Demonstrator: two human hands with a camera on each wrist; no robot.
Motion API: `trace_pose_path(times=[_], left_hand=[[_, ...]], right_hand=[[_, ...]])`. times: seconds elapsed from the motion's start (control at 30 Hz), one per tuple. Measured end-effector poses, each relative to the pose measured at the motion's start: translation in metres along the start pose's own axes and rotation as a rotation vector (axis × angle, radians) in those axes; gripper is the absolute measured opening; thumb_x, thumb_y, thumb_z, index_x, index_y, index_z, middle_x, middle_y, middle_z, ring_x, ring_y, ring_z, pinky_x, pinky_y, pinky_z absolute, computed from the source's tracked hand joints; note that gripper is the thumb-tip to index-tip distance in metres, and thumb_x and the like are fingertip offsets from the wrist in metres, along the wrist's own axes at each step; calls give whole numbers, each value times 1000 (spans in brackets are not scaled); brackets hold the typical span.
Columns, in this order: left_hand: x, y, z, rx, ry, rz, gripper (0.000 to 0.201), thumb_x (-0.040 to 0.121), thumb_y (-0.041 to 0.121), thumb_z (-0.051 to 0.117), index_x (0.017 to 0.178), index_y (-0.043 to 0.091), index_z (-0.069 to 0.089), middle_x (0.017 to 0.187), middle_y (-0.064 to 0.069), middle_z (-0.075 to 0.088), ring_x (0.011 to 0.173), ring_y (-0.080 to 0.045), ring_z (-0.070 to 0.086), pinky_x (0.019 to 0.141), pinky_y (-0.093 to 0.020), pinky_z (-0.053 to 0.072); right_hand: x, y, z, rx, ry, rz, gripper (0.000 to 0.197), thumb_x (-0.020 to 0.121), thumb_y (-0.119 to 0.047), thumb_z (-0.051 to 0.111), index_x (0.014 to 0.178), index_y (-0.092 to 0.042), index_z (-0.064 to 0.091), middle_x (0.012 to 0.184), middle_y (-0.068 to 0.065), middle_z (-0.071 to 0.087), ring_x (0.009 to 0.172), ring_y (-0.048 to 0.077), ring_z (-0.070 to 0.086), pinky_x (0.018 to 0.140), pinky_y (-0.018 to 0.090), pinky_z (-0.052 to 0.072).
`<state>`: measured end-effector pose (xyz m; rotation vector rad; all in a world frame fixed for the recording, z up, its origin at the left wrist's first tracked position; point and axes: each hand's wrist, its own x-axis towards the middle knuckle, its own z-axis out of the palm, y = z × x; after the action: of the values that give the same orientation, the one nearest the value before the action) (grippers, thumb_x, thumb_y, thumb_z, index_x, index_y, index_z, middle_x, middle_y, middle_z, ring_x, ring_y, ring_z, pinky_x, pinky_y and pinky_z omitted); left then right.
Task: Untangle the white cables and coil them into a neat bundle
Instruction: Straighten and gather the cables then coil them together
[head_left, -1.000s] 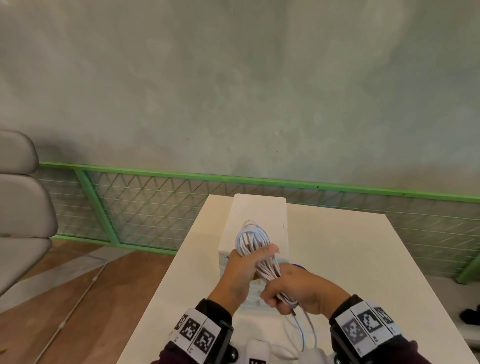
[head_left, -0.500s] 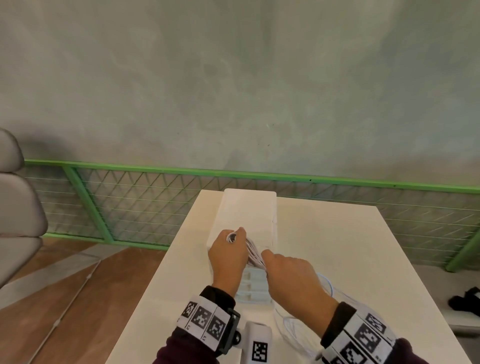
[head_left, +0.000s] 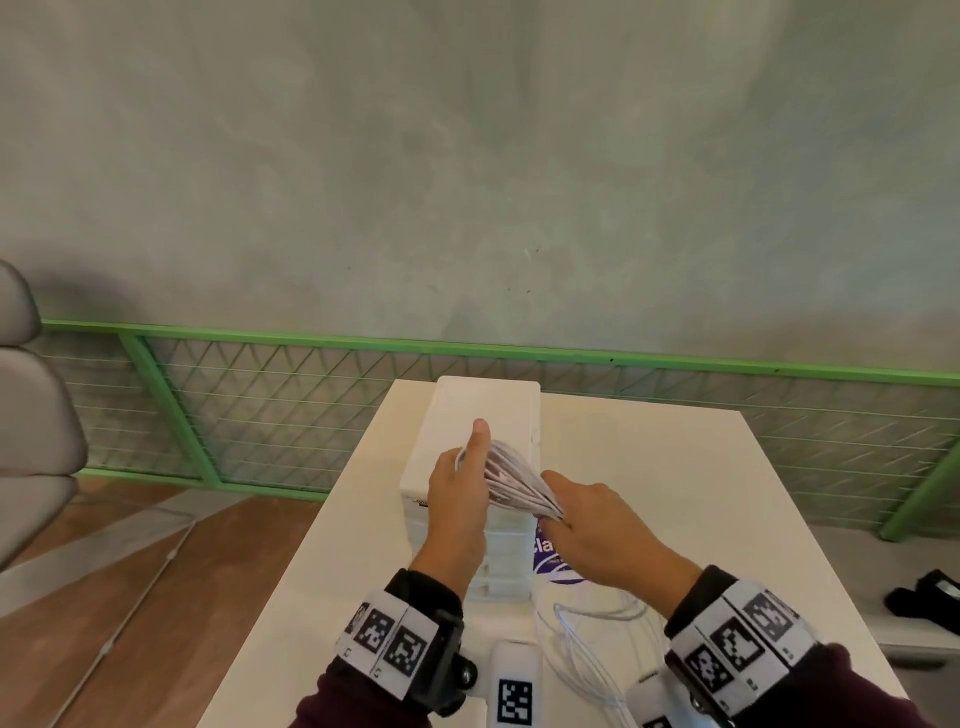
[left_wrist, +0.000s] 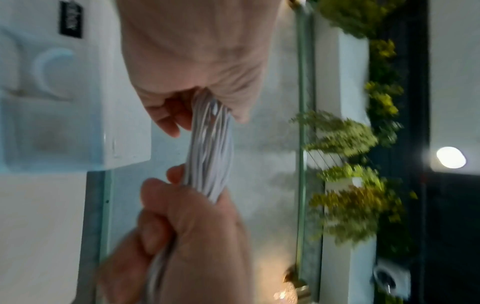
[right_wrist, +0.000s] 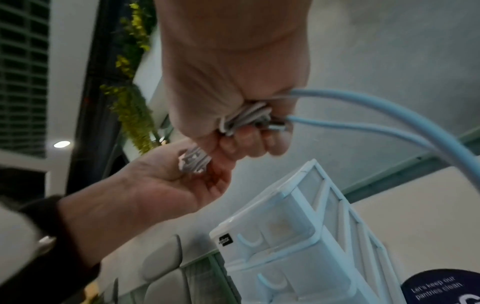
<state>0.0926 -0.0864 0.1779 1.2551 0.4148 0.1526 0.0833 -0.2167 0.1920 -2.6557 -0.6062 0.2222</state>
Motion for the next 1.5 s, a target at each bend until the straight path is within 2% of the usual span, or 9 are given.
trace_pose_path(times=[0.1, 0.3, 0.5, 0.63, 0.83, 1.13, 1.27, 1.37, 1.5], left_hand=[[-3, -2, 1, -265, -157, -71, 52, 74, 47, 62, 107, 7, 59, 93, -8, 65, 92, -23, 62, 81, -35, 51], [-22, -24, 15, -278, -432, -161, 34, 69, 40, 62, 91, 15, 69, 91, 0, 75, 94, -16, 66, 74, -26, 57], [-26, -18, 14, -236, -358, -163, 39, 98, 33, 38, 65, 15, 47, 75, -2, 74, 67, -13, 68, 54, -23, 53], [-17, 2, -6, -402, -208, -102, 38, 99, 33, 35, 68, 14, 44, 52, 1, 63, 69, -19, 67, 82, -36, 47], [-4, 11, -43, -647, -106, -140, 41, 98, 37, 36, 63, 17, 35, 39, 7, 33, 34, -8, 37, 71, -34, 49], [-27, 2, -17, -684, -168, -189, 40, 98, 36, 38, 63, 17, 35, 36, 6, 30, 30, -6, 32, 45, -18, 48], [-30, 7, -14, -763, -164, -205, 39, 97, 37, 40, 64, 16, 38, 36, 7, 29, 28, -6, 30, 42, -15, 44], [-20, 14, -36, -888, -72, -184, 38, 97, 38, 41, 66, 16, 37, 36, 7, 30, 27, -6, 30, 40, -12, 39], [-14, 16, -52, -851, 27, -151, 42, 96, 44, 39, 64, 17, 35, 34, 6, 28, 26, -6, 29, 38, -12, 38]], right_hand=[[1, 3, -6, 376, -51, 72, 25, 81, -5, 51, 68, -23, 41, 65, -3, 46, 56, 10, 40, 52, 22, 30], [-8, -8, 5, 743, -96, 155, 13, 66, 0, 47, 73, -10, 43, 51, 3, 35, 42, 15, 31, 42, 23, 25], [-14, -1, 5, 788, -253, 63, 15, 79, -2, 56, 77, -14, 46, 60, 7, 46, 40, 15, 38, 38, 23, 34], [-21, 36, -2, 535, -413, 128, 23, 76, -22, 71, 95, -24, 57, 69, 3, 53, 50, 15, 43, 44, 25, 34], [-38, 124, -71, 275, -185, 367, 33, 74, -26, 76, 103, -21, 62, 61, -2, 47, 41, 9, 36, 41, 20, 30], [-37, 61, -38, 482, -123, 75, 56, 72, -37, 75, 118, -38, 43, 119, -5, 53, 112, 11, 52, 90, 21, 41], [-35, 11, 17, 617, -201, -103, 7, 93, -29, 52, 96, -24, 56, 79, -9, 61, 70, 3, 59, 73, 20, 46], [-45, 15, 20, 746, -151, -26, 22, 96, -33, 42, 97, -24, 63, 54, -9, 44, 45, 7, 40, 48, 24, 38], [-54, 18, 9, 559, -116, -37, 35, 94, -44, 31, 113, -33, 59, 66, -14, 43, 49, -1, 44, 50, 10, 34]])
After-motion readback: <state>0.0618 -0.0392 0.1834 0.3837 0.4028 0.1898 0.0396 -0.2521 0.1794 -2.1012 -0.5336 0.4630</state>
